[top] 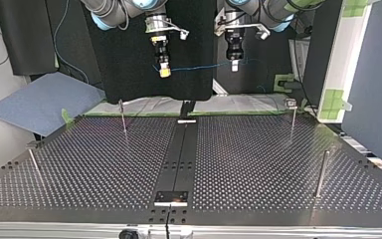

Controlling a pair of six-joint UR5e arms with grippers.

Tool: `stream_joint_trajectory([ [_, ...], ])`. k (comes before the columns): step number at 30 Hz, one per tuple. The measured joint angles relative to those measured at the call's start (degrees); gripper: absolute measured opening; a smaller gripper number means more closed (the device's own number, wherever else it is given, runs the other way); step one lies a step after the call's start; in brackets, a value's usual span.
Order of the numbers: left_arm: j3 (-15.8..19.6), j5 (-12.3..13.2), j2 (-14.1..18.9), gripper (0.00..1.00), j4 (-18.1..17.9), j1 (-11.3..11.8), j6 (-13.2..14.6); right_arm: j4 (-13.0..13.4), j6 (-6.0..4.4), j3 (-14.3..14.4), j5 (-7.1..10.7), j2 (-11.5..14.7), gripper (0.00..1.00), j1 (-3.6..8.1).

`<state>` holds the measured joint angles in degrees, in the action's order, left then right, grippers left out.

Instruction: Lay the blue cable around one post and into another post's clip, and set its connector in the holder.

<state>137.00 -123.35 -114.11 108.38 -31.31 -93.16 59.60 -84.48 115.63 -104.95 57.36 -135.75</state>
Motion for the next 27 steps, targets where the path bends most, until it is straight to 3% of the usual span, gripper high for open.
stream_joint_trajectory([
  [22, -0.03, 0.02, -0.03, 0.00, -0.03, 0.01, -0.02, 0.00, 0.00, 0.00, 0.00, 0.03, 0.02, 0.00],
  [27, -0.49, 1.15, -1.13, 0.00, -0.93, -0.28, -0.08, 0.00, 0.00, -0.05, -0.05, 0.46, 0.02, 0.00],
])
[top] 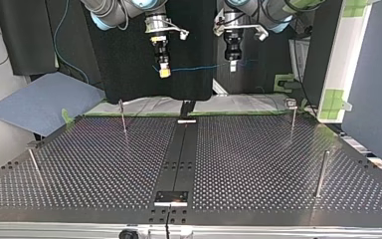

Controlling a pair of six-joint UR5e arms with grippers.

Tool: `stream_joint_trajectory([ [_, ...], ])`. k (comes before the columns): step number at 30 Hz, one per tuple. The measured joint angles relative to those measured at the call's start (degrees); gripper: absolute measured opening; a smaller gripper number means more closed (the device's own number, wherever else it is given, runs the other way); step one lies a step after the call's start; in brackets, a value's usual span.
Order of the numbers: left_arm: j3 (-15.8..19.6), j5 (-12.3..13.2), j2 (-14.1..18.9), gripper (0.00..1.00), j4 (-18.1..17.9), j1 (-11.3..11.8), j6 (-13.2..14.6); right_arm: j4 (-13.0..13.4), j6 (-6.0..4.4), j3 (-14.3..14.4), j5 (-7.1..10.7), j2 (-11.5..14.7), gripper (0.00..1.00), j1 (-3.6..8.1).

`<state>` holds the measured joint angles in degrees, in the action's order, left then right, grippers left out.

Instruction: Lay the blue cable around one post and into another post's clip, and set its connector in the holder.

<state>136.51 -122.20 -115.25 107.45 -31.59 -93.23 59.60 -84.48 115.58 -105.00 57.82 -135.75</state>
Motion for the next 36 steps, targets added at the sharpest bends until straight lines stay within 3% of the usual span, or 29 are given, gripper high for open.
stream_joint_trajectory([
  [10, -0.12, 1.55, -4.36, 0.00, -0.38, -0.07, -0.02, 0.00, 0.00, -0.04, -0.04, 0.14, 0.02, 0.00],
  [22, -0.12, 1.58, -4.83, 0.00, -0.39, -0.07, -0.02, -0.14, -0.15, -0.22, -0.20, 0.02, 0.02, -0.15],
  [30, -0.12, 1.58, -4.84, 0.00, -0.39, -0.07, -0.01, -3.42, -3.42, -3.46, -1.30, -3.25, 0.02, -3.22],
  [36, -0.12, 1.58, -4.84, 0.00, -0.39, -0.07, -0.02, -6.48, -5.81, -4.91, -1.35, -6.32, 0.02, -3.82],
])
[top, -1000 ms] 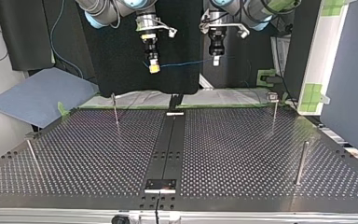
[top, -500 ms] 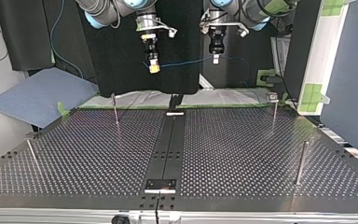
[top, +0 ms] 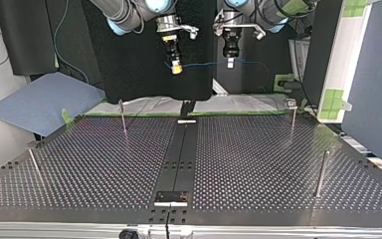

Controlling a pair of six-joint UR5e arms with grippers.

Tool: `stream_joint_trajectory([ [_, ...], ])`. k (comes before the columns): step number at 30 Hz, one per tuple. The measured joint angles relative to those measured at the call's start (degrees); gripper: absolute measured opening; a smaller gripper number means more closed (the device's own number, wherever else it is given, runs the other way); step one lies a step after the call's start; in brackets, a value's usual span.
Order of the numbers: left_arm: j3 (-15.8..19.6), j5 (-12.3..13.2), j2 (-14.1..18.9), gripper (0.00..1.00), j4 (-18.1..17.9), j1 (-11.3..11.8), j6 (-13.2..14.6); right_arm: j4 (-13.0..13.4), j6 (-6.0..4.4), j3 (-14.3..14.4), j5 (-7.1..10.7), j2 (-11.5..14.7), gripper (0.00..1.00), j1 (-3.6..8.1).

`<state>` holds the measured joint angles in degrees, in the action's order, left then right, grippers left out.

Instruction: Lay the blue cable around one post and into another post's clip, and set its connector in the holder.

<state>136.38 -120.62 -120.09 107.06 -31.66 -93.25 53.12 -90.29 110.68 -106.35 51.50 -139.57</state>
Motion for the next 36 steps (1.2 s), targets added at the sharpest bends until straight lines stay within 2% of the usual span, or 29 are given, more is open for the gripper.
stream_joint_trajectory([
  [8, 0.00, 0.00, 0.00, 0.00, 0.00, 0.00, 0.00, -4.00, -0.41, -0.13, 0.00, -4.51, 0.02, -0.04],
  [12, -0.67, -0.67, 0.66, 0.00, 0.67, 0.20, 0.49, -4.35, -0.57, -0.01, -0.15, -6.09, 0.02, -0.19],
  [14, -1.53, -1.52, 1.51, 0.00, 1.51, 0.30, 0.78, -3.93, -1.11, 0.34, -0.68, -6.12, 0.02, -0.70],
  [17, -3.03, -2.84, 3.02, 0.00, 3.04, 0.47, 0.96, -3.58, -2.34, 0.62, -1.92, -5.21, 0.02, -1.25],
  [20, -4.48, -3.06, 4.69, 0.00, 4.71, 0.82, -0.03, -3.81, -3.75, 0.70, -3.32, -3.89, 0.02, -1.49],
  [23, -5.14, -3.55, 6.40, 0.00, 6.42, 1.18, -1.37, -4.04, -5.01, 0.71, -4.62, -2.63, 0.02, -1.33],
  [26, -5.33, -4.65, 8.00, 0.00, 8.01, 1.61, -2.62, -4.28, -5.83, 0.59, -5.51, -1.25, 0.02, -0.95],
  [30, -5.39, -5.11, 9.89, 0.00, 9.90, 2.75, -4.36, -5.33, -6.21, 0.01, -5.89, 0.37, 0.02, -0.22],
  [36, -5.43, -2.91, 12.85, 0.00, 12.84, 5.54, -6.27, -7.80, -5.92, -1.83, -5.71, 2.96, 0.02, 0.53],
])
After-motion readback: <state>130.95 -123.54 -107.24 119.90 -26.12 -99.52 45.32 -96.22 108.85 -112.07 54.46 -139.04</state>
